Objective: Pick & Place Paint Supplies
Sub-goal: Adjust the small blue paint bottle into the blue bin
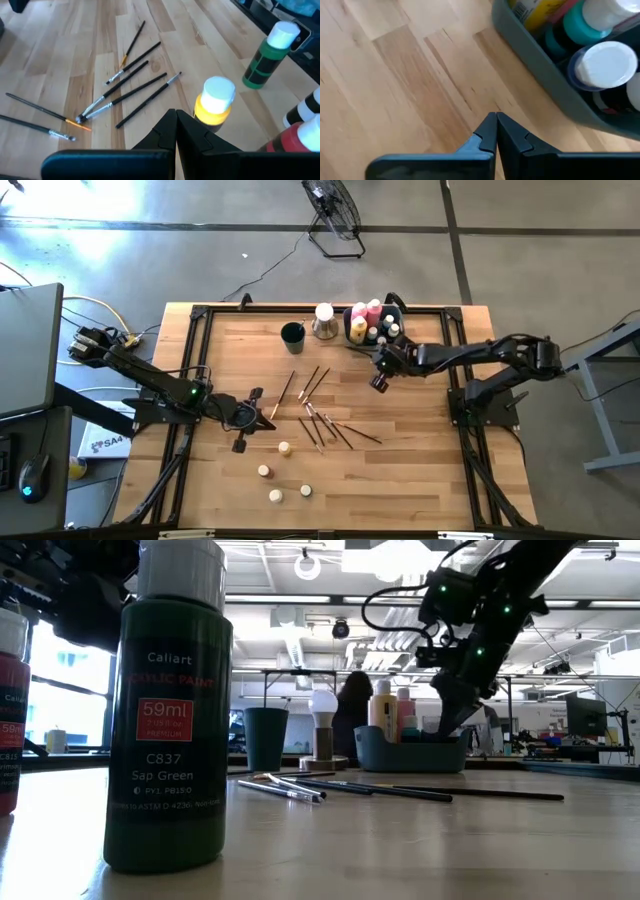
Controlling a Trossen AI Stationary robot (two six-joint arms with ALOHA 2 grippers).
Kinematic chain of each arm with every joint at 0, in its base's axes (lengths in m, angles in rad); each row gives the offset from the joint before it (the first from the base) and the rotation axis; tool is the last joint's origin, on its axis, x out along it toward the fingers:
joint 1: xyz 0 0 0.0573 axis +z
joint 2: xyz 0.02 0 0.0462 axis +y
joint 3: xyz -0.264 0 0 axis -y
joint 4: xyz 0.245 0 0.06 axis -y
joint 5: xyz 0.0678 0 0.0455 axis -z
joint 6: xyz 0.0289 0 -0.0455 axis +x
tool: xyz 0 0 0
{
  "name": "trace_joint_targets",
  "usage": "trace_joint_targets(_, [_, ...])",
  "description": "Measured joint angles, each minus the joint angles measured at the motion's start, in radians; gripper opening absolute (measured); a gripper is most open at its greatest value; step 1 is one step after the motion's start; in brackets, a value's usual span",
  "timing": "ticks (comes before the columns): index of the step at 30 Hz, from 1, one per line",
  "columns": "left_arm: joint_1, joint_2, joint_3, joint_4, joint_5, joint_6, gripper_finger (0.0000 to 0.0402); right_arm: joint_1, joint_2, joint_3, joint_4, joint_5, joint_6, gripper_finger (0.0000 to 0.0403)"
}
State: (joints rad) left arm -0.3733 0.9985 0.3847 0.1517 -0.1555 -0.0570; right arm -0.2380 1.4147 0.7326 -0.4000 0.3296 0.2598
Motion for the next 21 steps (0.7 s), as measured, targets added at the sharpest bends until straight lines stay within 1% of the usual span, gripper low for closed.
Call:
trace_joint_targets(4, [0.0, 0.0, 0.0, -0.002, 0.0, -0.003, 0.0006, -0.028, 0.0, 0.0, 0.032, -0.02, -0.028, 0.0002])
trace_joint_targets(11, [0.0, 0.0, 0.0, -0.006, 0.0, -0.003, 0.0006, -0.064, -0.022, 0.0, 0.065, -0.016, -0.077, 0.0002])
trace_joint_targets(16, [0.0, 0.0, 0.0, -0.017, 0.0, -0.004, 0.0006, -0.098, -0.023, 0.0, 0.084, -0.014, -0.081, 0.0002])
trace_joint_targets(21, [0.0, 0.0, 0.0, -0.021, 0.0, -0.004, 0.0006, -0.118, -0.023, 0.0, 0.103, 0.021, -0.076, 0.0002])
